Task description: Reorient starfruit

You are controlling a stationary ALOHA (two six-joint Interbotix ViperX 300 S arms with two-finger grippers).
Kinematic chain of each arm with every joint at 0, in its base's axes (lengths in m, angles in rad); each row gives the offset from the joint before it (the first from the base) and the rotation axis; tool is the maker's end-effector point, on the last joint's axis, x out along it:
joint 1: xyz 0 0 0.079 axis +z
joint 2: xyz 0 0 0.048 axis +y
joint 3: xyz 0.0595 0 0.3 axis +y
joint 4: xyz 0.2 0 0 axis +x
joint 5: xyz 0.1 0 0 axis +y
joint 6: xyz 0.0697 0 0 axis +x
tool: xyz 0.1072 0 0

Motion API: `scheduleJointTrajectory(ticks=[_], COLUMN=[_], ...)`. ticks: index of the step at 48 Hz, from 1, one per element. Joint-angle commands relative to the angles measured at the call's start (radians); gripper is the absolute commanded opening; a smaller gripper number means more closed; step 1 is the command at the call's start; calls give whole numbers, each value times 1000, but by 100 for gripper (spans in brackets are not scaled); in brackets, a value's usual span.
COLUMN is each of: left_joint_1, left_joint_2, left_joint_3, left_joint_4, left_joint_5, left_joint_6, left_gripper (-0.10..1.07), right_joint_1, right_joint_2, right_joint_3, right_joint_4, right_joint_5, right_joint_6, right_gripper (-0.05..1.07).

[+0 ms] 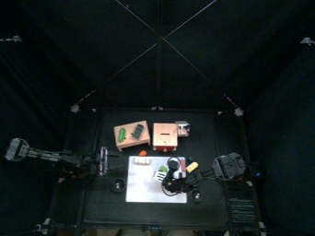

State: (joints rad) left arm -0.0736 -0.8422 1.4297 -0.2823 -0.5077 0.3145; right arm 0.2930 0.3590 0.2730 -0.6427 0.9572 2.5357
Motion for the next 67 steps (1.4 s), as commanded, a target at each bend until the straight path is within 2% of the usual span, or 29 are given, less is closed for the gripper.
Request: scheduleJointTrajectory(ticks=[1, 18, 32, 46, 59, 67], left_joint_1=[-3, -3, -3, -3, -3, -3], left_joint_2=[2, 2, 2, 2, 2, 2], left_joint_3=[-18, -17, -17, -17, -15, -15], left_joint_4=[-2, 0, -2, -2, -2, -2], left_joint_5=[-3, 2, 3, 3, 5, 5], left_joint_6=[2, 2, 2, 2, 2, 2], left_gripper=[87, 87, 87, 87, 87, 87], right_joint_1=[-3, -3, -3, 12, 81, 121], right_joint_2=[-29, -31, -32, -49, -100, -140], right_joint_3=[5, 17, -18, -12, -12, -17], right_joint_4=[3, 2, 2, 34, 83, 64], right_joint_5=[-21, -67, -64, -57, 18, 43], right_joint_6=[8, 5, -12, -23, -29, -31], right_gripper=[86, 96, 96, 96, 96, 96])
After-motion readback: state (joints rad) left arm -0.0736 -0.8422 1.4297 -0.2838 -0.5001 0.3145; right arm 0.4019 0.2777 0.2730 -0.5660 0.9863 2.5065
